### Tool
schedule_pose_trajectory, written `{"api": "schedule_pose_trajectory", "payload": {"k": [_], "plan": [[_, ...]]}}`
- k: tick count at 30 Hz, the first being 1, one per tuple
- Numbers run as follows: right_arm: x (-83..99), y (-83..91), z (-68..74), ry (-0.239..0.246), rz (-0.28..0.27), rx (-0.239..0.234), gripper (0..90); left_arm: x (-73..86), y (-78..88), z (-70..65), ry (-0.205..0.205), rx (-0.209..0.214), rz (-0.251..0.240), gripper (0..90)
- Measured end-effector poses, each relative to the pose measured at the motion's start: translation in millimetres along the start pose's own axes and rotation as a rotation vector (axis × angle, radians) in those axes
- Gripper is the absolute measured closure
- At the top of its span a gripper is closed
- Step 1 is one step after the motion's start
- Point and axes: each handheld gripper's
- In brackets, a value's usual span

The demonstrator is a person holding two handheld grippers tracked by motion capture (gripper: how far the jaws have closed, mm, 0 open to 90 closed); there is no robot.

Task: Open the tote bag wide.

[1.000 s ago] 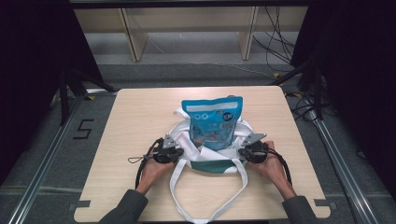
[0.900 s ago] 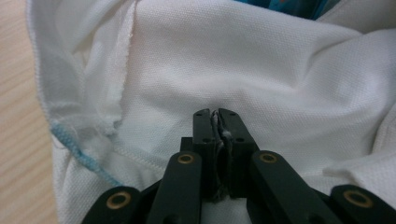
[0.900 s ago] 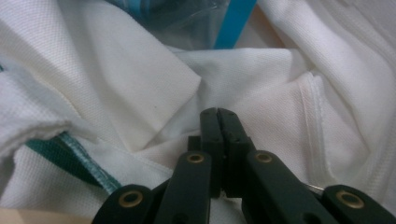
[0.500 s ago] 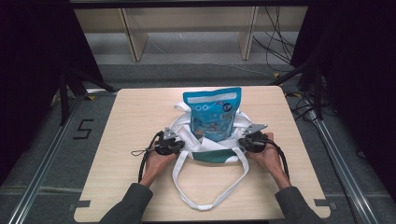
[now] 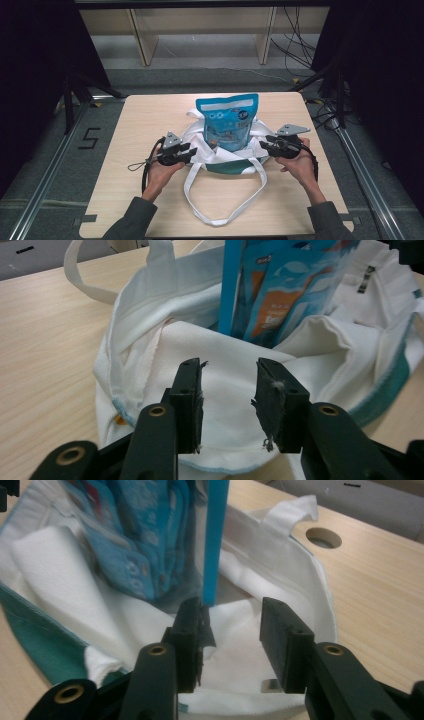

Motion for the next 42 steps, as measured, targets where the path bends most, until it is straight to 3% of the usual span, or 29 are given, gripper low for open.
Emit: {"api": "schedule_pose_trajectory", "payload": {"k": [10, 14, 16, 19, 21, 27, 31, 32, 36, 37, 39, 40, 42], "plan": [[-2.1, 5.6, 9.3, 0.030, -0.008, -0.001, 54.1, 8.4, 16.2, -8.2, -0.047, 0.003, 0.039, 55.9], [-1.4, 8.9, 15.3, 0.001, 0.010, -0.017, 52.0, 11.1, 22.0, -9.9, -0.040, 0.016, 0.037, 54.0], [-1.2, 9.7, 14.5, 0.036, -0.004, -0.016, 51.5, 12.2, 24.5, -11.2, 0.009, 0.058, 0.027, 52.5], [0.2, 12.7, 18.3, 0.021, 0.005, -0.022, 49.8, 13.2, 27.4, -14.2, 0.027, 0.069, 0.019, 50.8], [1.9, 15.5, 21.1, 0.010, 0.002, -0.028, 49.2, 12.5, 29.8, -14.3, 0.003, 0.066, 0.026, 49.8], [9.6, 24.0, 30.4, -0.009, -0.001, -0.046, 46.7, 16.9, 34.7, -19.4, 0.004, 0.063, 0.025, 45.8], [12.3, 28.3, 32.2, 0.002, 0.003, -0.052, 44.4, 20.3, 39.7, -23.9, 0.009, 0.089, 0.043, 42.6], [13.1, 28.2, 32.9, 0.017, -0.018, -0.046, 44.0, 20.7, 40.6, -24.8, 0.007, 0.100, 0.044, 41.8], [14.3, 32.5, 39.1, -0.007, -0.004, -0.062, 42.2, 23.4, 43.0, -30.7, -0.008, 0.099, 0.067, 38.5], [14.6, 32.7, 38.0, 0.014, -0.003, -0.062, 41.6, 24.1, 43.6, -30.8, -0.023, 0.101, 0.073, 37.9], [16.5, 33.4, 39.4, 0.017, -0.003, -0.061, 40.9, 25.4, 43.8, -32.6, -0.017, 0.094, 0.071, 37.0], [17.8, 34.1, 42.1, -0.005, 0.006, -0.068, 40.5, 27.1, 45.8, -34.3, -0.010, 0.087, 0.066, 36.8], [19.9, 33.5, 41.4, 0.014, -0.001, -0.063, 39.8, 29.0, 47.5, -34.9, -0.024, 0.090, 0.050, 35.9]]}}
Point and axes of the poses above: each handheld gripper's, and its own axes: y roughly backward along the jaws, x roughly out of its underside, z roughly to its left, and after that the axes turned 1 degree about y, right-handed
